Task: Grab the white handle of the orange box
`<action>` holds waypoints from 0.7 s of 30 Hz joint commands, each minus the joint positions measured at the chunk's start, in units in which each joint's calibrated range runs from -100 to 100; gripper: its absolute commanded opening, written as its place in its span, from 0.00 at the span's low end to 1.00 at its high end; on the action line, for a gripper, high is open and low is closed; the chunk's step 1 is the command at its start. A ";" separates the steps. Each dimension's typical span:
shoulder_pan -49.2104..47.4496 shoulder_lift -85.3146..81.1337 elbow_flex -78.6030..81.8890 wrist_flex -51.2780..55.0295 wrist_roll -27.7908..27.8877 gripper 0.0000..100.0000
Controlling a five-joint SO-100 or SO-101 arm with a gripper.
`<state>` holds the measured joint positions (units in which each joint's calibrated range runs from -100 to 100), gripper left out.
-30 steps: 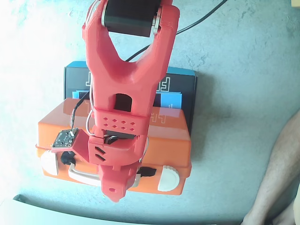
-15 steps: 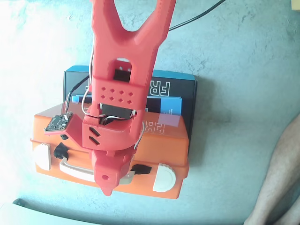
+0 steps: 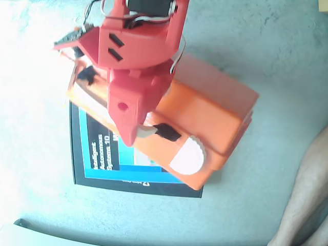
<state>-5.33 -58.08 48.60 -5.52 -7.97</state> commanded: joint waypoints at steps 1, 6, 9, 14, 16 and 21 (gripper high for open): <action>0.18 -7.67 35.36 5.94 -1.30 0.01; 0.64 -18.13 47.58 13.72 -2.03 0.01; 0.57 -21.67 50.69 19.39 -2.03 0.02; 0.80 -22.69 50.60 29.88 -1.77 0.02; 0.80 -22.69 50.60 31.74 -1.93 0.02; 0.80 -22.85 50.60 33.18 -1.98 0.02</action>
<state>-5.33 -82.15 86.23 23.34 -9.69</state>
